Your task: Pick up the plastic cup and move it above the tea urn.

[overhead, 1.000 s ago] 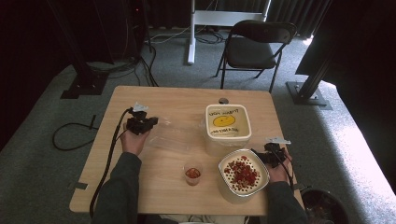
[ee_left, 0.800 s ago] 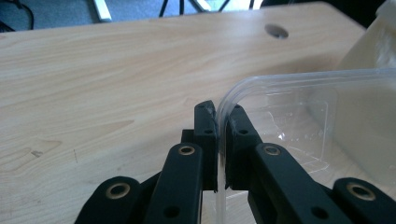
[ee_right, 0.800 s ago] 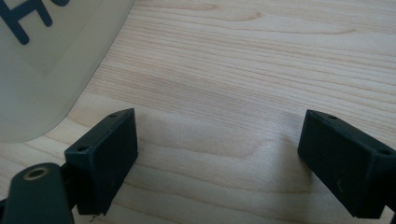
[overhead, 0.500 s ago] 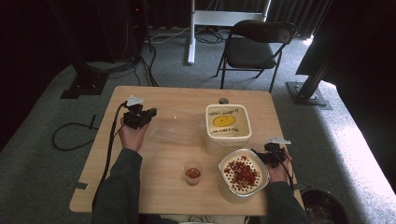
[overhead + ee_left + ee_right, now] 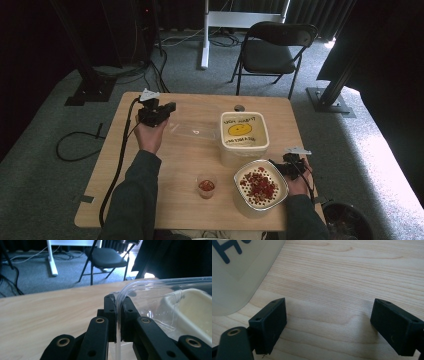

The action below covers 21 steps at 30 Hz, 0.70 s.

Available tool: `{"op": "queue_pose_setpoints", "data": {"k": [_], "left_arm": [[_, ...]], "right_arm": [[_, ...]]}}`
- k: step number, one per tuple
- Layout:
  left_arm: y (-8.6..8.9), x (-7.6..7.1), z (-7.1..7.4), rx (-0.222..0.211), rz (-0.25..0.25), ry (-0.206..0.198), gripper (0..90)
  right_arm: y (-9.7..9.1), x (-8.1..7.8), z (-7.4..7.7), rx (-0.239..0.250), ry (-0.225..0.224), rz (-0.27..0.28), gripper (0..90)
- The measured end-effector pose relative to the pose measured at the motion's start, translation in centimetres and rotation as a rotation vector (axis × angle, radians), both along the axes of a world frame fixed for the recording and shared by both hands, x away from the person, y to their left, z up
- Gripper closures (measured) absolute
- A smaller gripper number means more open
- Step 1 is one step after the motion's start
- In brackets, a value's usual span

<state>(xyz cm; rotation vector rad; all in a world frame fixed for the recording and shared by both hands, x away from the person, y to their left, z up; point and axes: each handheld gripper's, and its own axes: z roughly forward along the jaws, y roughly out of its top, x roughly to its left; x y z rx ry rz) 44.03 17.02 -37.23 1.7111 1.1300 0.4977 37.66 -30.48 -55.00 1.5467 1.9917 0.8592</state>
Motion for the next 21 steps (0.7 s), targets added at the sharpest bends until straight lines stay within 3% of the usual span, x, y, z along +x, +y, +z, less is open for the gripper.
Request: {"op": "queue_pose_setpoints", "data": {"k": [4, 8, 15, 19, 21], "left_arm": [[-1.6, 0.3, 1.3, -0.005, -0.019, -0.018, 86.1], [-3.9, 0.6, 2.4, 0.043, -0.041, -0.042, 86.2], [-7.4, 1.5, 2.7, 0.072, -0.079, -0.05, 86.2], [-8.1, 2.0, 2.3, 0.02, -0.081, -0.031, 85.2], [-8.3, 2.2, 2.0, -0.008, -0.097, -0.025, 80.4]], "right_arm": [[0.0, 0.0, 0.0, -0.001, -0.001, 0.001, 12.8], [0.0, 0.0, 0.0, 0.0, 0.0, 0.0, 12.8], [0.0, 0.0, 0.0, -0.001, -0.002, 0.001, 12.8], [0.0, 0.0, 0.0, -0.001, -0.001, 0.001, 12.8], [0.0, 0.0, 0.0, -0.001, 0.0, 0.001, 12.8]]}}
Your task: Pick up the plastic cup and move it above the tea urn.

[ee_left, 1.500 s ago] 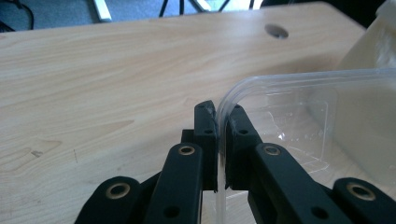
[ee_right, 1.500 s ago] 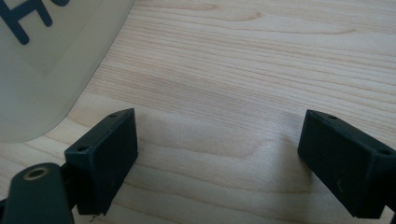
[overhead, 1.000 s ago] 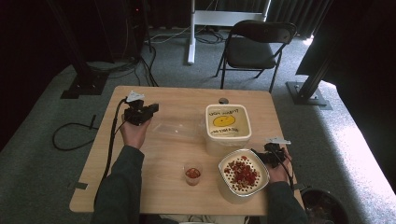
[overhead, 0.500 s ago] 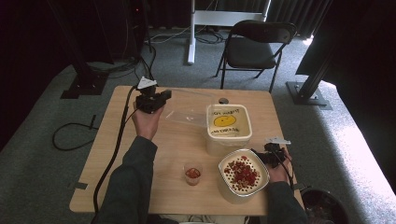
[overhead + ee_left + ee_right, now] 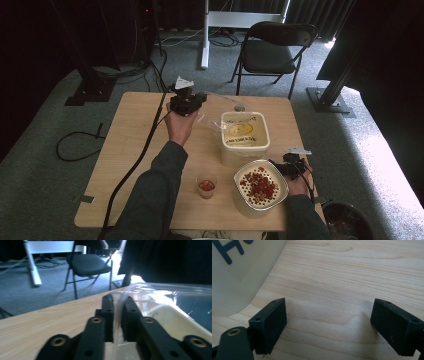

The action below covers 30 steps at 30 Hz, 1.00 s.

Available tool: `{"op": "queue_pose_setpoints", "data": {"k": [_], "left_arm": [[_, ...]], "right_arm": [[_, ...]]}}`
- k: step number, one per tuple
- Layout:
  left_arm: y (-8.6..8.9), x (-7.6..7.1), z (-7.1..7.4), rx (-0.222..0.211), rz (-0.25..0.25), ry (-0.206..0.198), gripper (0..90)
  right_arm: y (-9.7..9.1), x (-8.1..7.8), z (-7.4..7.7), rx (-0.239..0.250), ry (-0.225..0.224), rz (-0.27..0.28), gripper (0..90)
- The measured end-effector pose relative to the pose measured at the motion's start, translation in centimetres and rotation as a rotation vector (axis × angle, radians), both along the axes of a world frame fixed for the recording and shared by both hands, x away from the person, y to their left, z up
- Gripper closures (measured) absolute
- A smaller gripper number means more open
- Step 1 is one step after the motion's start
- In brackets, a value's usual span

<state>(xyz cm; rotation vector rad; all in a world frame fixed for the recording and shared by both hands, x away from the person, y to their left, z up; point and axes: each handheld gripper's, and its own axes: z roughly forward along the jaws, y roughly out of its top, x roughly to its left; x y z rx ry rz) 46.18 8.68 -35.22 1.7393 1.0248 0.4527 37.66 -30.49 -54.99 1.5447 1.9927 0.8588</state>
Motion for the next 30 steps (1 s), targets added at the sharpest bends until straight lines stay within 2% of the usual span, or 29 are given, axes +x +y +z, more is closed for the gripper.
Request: {"op": "queue_pose_setpoints", "data": {"k": [1, 2, 3, 4, 7, 9, 12, 14, 16, 18, 20, 30], "left_arm": [[-0.2, 0.0, 0.0, -0.008, -0.007, 0.0, 78.0], [-0.5, 0.0, 0.1, 0.003, -0.014, -0.005, 76.2], [-1.0, -0.1, 0.4, 0.002, -0.051, -0.025, 71.2], [-1.4, -0.2, 0.6, 0.007, -0.075, -0.03, 61.8], [-2.3, -0.7, 1.2, 0.035, -0.102, -0.069, 45.9], [-2.7, -1.0, 1.5, 0.046, -0.113, -0.083, 40.0], [-2.7, -1.1, 1.5, 0.04, -0.122, -0.089, 37.1], [-2.6, -1.1, 1.4, 0.025, -0.144, -0.084, 35.1], [-2.6, -1.3, 1.5, 0.021, -0.161, -0.096, 31.9], [-2.6, -1.5, 1.6, -0.004, -0.197, -0.104, 29.2], [-2.6, -1.7, 1.8, 0.001, -0.196, -0.118, 28.0], [-2.4, -1.4, 1.3, 0.011, -0.204, -0.091, 28.0]], "right_arm": [[0.0, 0.0, 0.0, 0.001, 0.0, 0.0, 12.8], [0.0, 0.0, 0.0, 0.0, -0.001, 0.0, 12.8], [0.0, 0.0, 0.0, -0.001, -0.001, 0.0, 12.8], [0.0, 0.0, 0.0, -0.001, -0.001, 0.0, 12.8], [0.0, 0.0, 0.0, 0.0, -0.001, 0.0, 12.9], [0.0, 0.0, 0.0, 0.0, -0.001, 0.0, 12.9], [0.0, 0.0, 0.0, 0.0, -0.001, 0.0, 12.8], [0.0, 0.0, 0.0, 0.0, -0.001, 0.0, 12.9], [0.0, 0.0, 0.0, 0.0, -0.001, 0.0, 12.9], [0.0, 0.0, 0.0, 0.0, -0.002, 0.0, 12.9], [0.0, 0.0, 0.0, -0.001, -0.002, 0.001, 12.9], [0.0, 0.0, 0.0, 0.0, -0.001, 0.0, 12.9]]}}
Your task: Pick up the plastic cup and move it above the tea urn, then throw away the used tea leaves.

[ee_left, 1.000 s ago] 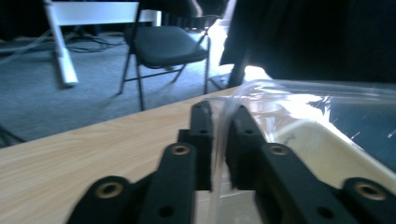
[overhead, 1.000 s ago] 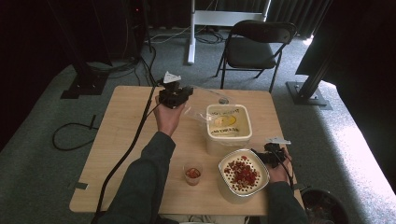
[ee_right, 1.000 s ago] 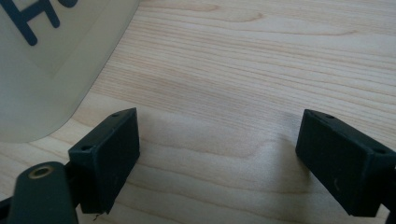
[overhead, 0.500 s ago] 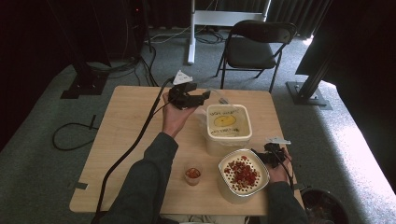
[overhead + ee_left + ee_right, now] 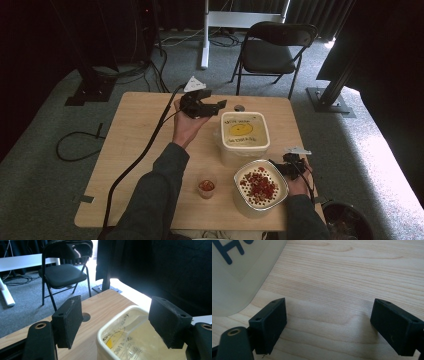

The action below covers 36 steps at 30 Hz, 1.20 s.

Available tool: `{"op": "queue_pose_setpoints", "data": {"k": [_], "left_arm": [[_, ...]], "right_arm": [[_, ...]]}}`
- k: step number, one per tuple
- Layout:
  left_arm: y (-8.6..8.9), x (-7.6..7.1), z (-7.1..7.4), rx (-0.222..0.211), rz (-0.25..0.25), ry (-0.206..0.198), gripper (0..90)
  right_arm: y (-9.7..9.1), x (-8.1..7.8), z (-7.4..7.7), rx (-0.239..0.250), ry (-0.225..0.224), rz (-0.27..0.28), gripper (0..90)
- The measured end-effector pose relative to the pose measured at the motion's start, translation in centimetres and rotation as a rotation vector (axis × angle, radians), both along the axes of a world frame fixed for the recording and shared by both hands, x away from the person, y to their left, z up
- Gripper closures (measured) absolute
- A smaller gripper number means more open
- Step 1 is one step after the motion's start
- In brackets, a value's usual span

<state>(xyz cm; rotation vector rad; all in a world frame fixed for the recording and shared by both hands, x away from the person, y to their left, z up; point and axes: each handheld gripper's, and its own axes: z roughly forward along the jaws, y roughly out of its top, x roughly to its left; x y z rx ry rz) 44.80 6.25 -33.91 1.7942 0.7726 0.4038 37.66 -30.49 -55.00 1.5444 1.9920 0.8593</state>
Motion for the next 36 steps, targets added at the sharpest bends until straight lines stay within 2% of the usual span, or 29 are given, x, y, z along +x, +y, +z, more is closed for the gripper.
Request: {"op": "queue_pose_setpoints", "data": {"k": [7, 11, 17, 19, 22, 26, 27, 29, 30, 33, 36], "left_arm": [[0.0, 0.0, -0.8, 0.039, -0.008, 0.013, 28.0], [0.7, -0.2, -1.4, 0.02, 0.001, 0.018, 29.5], [2.1, -0.6, -2.4, 0.056, 0.018, 0.023, 29.5], [2.7, -0.9, -2.7, 0.048, 0.025, 0.024, 30.3], [3.1, -1.3, -3.1, 0.068, 0.027, 0.023, 30.6], [3.7, -1.8, -3.4, 0.066, 0.024, 0.018, 30.4], [4.1, -2.1, -3.5, 0.084, 0.026, 0.016, 30.4], [4.2, -2.2, -3.6, 0.088, 0.027, 0.011, 30.3], [4.9, -2.8, -3.8, 0.082, 0.024, 0.016, 30.3], [5.6, -3.5, -4.1, 0.094, 0.018, 0.008, 31.1], [6.4, -4.4, -4.6, 0.092, 0.016, 0.005, 31.2]], "right_arm": [[0.0, 0.0, 0.0, 0.0, 0.0, 0.002, 12.9], [0.0, 0.0, 0.0, 0.0, 0.0, 0.004, 12.9], [0.1, 0.0, 0.0, -0.001, 0.001, 0.026, 12.7], [0.1, 0.0, 0.0, -0.001, 0.0, 0.036, 12.6], [0.1, 0.0, 0.0, -0.001, 0.0, 0.036, 12.7], [0.1, 0.0, 0.0, 0.0, 0.001, 0.036, 12.7], [0.1, 0.0, 0.0, 0.0, 0.001, 0.036, 12.7], [0.1, -0.1, 0.0, 0.0, 0.001, 0.04, 12.7], [0.1, -0.1, 0.0, -0.001, 0.001, 0.042, 12.7], [0.3, -0.2, 0.0, -0.002, 0.0, 0.075, 12.6], [0.3, -0.2, 0.0, -0.002, -0.001, 0.077, 12.8]]}}
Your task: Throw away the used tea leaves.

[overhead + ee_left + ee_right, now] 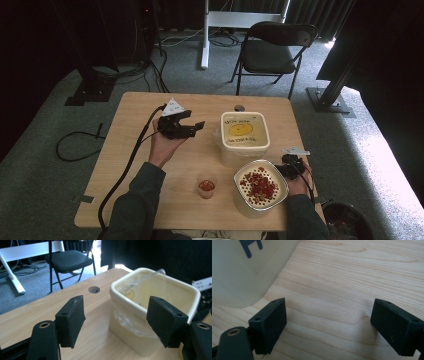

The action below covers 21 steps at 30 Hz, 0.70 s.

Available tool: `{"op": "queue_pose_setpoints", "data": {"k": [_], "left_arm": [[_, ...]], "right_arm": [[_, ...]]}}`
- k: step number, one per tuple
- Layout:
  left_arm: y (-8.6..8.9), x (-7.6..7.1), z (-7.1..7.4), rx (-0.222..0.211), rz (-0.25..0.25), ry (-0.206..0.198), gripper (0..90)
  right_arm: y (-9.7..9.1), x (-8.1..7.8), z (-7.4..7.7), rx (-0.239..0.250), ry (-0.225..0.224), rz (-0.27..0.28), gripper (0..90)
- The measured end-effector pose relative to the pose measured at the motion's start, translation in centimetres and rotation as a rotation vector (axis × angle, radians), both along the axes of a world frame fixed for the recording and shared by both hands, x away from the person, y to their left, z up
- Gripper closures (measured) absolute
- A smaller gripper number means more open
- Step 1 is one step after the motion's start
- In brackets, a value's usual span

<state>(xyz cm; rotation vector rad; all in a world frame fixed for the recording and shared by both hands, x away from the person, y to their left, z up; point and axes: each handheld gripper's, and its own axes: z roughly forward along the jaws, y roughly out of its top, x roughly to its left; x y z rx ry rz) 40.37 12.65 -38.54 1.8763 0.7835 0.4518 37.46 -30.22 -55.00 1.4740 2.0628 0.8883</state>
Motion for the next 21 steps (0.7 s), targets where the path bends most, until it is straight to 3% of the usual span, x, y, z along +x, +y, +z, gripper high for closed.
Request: {"op": "queue_pose_setpoints", "data": {"k": [6, 11, 15, 21], "left_arm": [[1.4, -1.4, -1.3, 0.004, 0.015, -0.005, 37.2], [1.9, -2.5, -2.2, 0.018, -0.011, 0.009, 36.3], [2.3, -3.7, -2.9, 0.013, -0.035, 0.003, 37.6], [3.0, -5.7, -4.2, 0.0, -0.059, 0.019, 38.3]], "right_arm": [[0.0, -0.2, 0.0, 0.001, -0.003, -0.002, 15.5], [-0.1, -0.4, 0.0, 0.004, -0.007, -0.004, 17.3], [-0.2, -0.6, 0.1, 0.01, -0.014, -0.009, 22.4], [-0.2, -0.7, 0.1, 0.01, -0.014, -0.012, 22.6]]}}
